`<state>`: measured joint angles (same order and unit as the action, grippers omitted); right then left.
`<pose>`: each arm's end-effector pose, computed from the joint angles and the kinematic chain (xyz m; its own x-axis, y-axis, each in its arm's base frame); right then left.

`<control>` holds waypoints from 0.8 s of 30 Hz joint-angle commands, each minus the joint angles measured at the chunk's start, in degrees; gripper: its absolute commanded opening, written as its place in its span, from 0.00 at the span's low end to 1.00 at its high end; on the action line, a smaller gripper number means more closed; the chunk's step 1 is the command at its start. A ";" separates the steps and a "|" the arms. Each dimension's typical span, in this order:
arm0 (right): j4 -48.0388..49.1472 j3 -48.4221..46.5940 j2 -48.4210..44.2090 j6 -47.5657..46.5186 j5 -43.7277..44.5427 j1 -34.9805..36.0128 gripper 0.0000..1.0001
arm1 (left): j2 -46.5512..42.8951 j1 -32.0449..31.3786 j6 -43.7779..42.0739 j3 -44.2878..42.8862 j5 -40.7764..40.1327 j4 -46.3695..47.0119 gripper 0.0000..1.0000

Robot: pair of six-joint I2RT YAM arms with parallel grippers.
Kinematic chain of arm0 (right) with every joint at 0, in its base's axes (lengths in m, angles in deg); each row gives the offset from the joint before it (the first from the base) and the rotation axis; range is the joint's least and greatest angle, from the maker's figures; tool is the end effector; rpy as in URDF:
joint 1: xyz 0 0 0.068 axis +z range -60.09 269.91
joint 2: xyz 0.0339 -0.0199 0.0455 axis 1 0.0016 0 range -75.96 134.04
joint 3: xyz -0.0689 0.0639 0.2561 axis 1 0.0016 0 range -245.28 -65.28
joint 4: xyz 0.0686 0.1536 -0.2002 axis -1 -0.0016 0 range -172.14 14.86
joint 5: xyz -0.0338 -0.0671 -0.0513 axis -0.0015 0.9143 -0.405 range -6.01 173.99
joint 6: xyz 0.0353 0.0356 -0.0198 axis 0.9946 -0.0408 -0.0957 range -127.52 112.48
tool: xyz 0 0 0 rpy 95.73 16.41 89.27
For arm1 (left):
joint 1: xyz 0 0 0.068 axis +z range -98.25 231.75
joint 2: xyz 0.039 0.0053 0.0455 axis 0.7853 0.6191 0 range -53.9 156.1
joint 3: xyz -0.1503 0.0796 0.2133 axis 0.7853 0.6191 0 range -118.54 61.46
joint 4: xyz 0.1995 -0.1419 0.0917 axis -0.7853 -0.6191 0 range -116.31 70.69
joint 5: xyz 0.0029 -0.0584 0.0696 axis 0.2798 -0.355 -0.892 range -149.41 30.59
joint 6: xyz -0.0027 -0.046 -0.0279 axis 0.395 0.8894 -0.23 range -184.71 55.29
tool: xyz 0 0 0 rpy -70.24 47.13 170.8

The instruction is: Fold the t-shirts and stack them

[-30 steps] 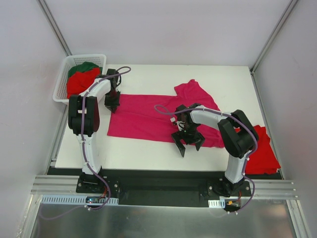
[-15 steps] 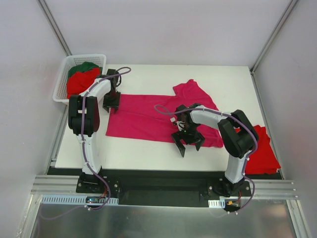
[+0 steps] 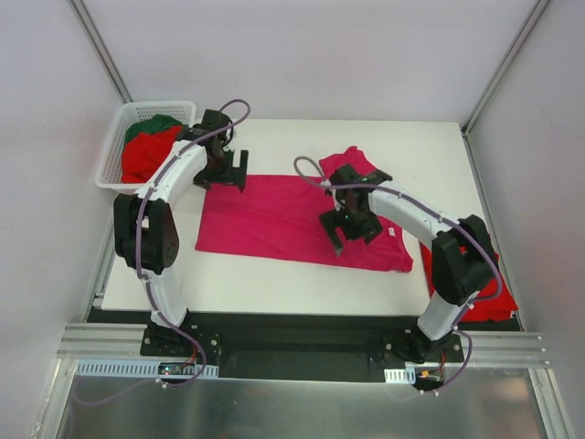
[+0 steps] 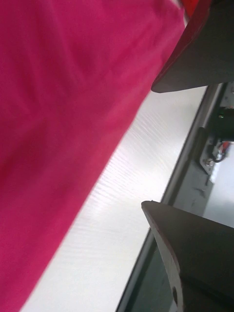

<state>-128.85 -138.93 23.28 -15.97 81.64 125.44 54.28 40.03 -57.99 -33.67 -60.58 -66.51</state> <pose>0.2674 0.1928 0.2147 -0.7047 -0.6837 -0.1895 -0.6980 0.7160 0.0125 0.4006 -0.0822 0.2724 -0.8669 0.0603 -0.4948 0.0924 0.9949 -0.0405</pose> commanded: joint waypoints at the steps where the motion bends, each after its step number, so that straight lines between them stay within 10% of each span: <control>1: -1.57 -6.24 -2.57 0.72 6.39 -6.07 0.96 | 0.54 -3.64 3.39 5.38 12.31 1.14 0.99; 24: 12.67 -11.60 7.09 -0.69 4.89 -17.69 0.92 | 2.48 -7.08 3.39 20.95 30.35 14.42 0.99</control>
<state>-117.86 -145.97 28.39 -15.99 84.05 108.36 57.49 34.15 -54.73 -15.40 -33.58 -53.53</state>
